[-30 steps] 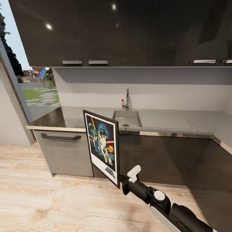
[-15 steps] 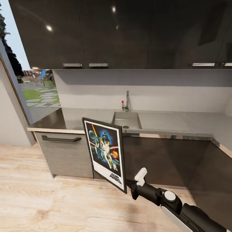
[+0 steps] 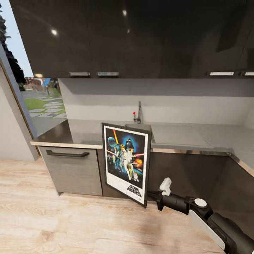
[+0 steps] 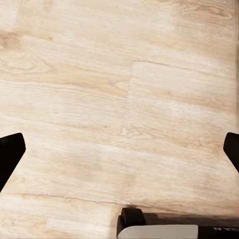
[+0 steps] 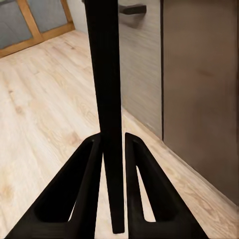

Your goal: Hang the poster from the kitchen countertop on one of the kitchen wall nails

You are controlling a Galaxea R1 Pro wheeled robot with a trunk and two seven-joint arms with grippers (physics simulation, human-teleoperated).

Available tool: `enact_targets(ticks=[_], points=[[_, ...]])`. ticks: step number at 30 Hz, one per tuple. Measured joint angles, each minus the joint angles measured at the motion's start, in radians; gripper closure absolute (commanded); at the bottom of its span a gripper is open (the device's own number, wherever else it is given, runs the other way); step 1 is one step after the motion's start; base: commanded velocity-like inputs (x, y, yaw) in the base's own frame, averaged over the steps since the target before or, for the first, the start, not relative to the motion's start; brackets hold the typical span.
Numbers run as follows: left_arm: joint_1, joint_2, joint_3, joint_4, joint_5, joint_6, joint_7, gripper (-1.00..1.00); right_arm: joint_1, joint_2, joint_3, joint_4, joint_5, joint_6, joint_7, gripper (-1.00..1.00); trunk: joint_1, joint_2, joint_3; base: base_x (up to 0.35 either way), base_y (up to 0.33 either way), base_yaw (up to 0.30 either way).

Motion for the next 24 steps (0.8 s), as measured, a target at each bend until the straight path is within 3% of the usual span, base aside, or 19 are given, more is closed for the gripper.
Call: enact_targets(ticks=[6, 24], points=[[0.0, 0.0, -0.046, 0.002, -0.001, 0.0, 0.0, -1.0, 0.0, -0.006, -0.036, 0.032, 0.0, -0.002, 0.096, 1.0, -0.023, 0.042, 0.019, 0.0, 0.0, 0.0], [0.0, 0.002, -0.057, 0.003, -0.002, 0.001, 0.0, -1.0, 0.0, -0.016, -0.041, 0.035, 0.0, -0.003, 0.12, 1.0, -0.092, 0.168, 0.075, 0.0, 0.0, 0.0]])
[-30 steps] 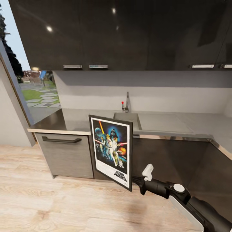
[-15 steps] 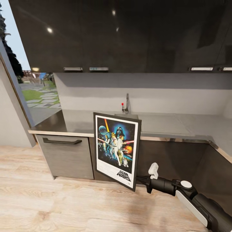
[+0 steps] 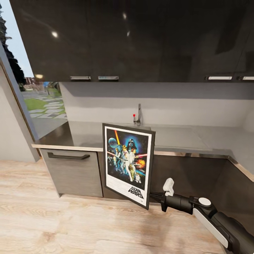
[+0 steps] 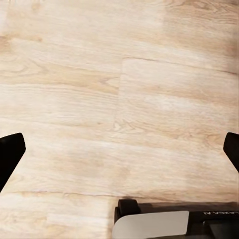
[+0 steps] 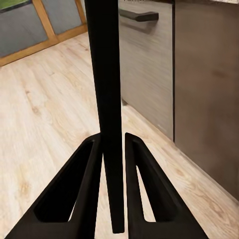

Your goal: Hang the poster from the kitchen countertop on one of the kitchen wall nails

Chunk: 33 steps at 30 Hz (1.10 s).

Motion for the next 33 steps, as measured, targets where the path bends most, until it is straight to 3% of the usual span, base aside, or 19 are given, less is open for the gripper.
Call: enact_targets(ticks=[33], points=[[0.0, 0.0, -0.001, 0.0, 0.0, 0.0, 0.0, -1.0, 0.0, -0.001, 0.0, 0.002, -0.001, 0.003, -0.001, 1.0, -0.127, 0.231, 0.104, 0.0, 0.0, 0.0]])
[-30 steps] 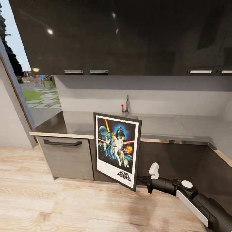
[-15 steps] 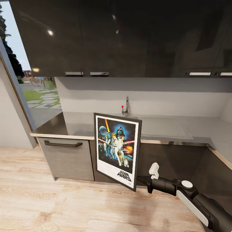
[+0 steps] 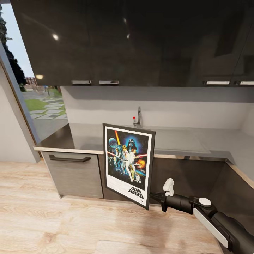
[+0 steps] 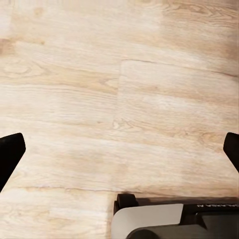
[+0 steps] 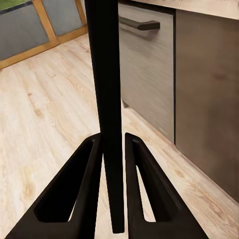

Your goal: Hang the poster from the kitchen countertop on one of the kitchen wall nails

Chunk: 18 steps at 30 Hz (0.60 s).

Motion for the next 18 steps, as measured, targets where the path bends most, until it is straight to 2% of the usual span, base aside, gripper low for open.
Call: enact_targets(ticks=[18], points=[[0.0, 0.0, 0.0, 0.0, 0.0, 0.0, 0.0, -1.0, 0.0, 0.0, 0.0, 0.0, 0.0, 0.0, 0.0, 1.0, -0.069, 0.126, 0.057, 0.0, 0.0, 0.0]])
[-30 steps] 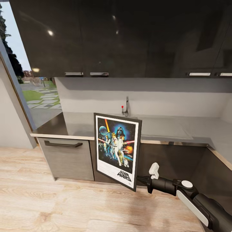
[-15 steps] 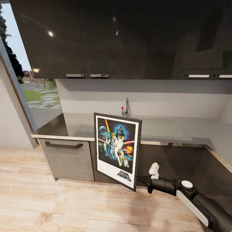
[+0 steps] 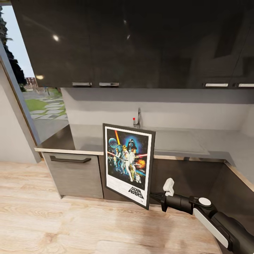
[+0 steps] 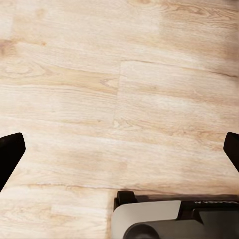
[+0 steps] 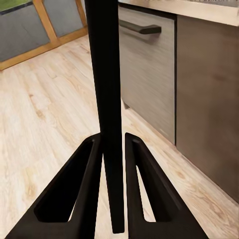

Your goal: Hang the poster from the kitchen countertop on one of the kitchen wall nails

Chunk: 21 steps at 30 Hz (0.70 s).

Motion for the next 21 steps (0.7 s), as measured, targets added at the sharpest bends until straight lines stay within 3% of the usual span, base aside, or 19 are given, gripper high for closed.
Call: enact_targets(ticks=[21], points=[[0.0, 0.0, 0.0, 0.0, 0.0, 0.0, 0.0, -1.0, 0.0, 0.0, 0.0, 0.0, 0.0, 0.0, 0.0, 1.0, -0.081, 0.147, 0.066, 0.0, 0.0, 0.0]])
